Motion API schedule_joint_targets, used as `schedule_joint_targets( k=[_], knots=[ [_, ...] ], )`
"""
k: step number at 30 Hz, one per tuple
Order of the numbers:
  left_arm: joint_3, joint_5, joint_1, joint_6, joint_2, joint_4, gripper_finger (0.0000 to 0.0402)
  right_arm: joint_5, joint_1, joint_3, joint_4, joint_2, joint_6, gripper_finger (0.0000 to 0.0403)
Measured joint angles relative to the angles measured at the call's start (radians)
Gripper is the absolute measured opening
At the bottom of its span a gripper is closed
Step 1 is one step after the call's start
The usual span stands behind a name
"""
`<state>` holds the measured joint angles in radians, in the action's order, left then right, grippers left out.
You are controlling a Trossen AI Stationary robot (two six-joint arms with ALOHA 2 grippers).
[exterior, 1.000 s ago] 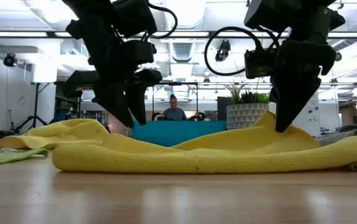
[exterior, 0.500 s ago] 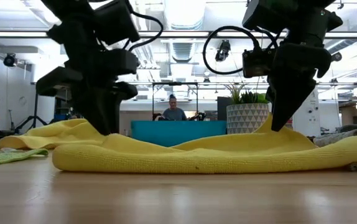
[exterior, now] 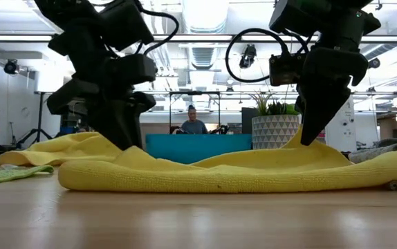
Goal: Fold microfiber towels
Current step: Fold the right yellow microfiber cloth
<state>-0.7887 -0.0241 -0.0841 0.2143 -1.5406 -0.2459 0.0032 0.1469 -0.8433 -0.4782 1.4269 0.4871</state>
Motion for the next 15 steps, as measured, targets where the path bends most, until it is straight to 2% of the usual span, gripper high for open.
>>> schedule_joint_targets(
  k=[4,8,12,15],
  knots=[
    [0.002,-0.017,-0.003,0.002,0.0,0.0,0.0071,0.0,0.0,0.0,0.002,0.0,-0.001,0.012],
    [0.006,-0.02,-0.005,0.012,0.0,-0.005,0.0013,0.0,0.0,0.0,0.01,0.0,-0.018,0.0075],
    [0.004,-0.1,-0.031,0.034,0.004,-0.039,0.0002,0.008,-0.004,0.0,0.019,0.0,-0.034,0.0019],
    [-0.01,-0.153,-0.061,0.037,0.021,-0.125,0.0001,0.026,-0.004,0.0,0.019,0.0,-0.041,0.0013]
  ],
)
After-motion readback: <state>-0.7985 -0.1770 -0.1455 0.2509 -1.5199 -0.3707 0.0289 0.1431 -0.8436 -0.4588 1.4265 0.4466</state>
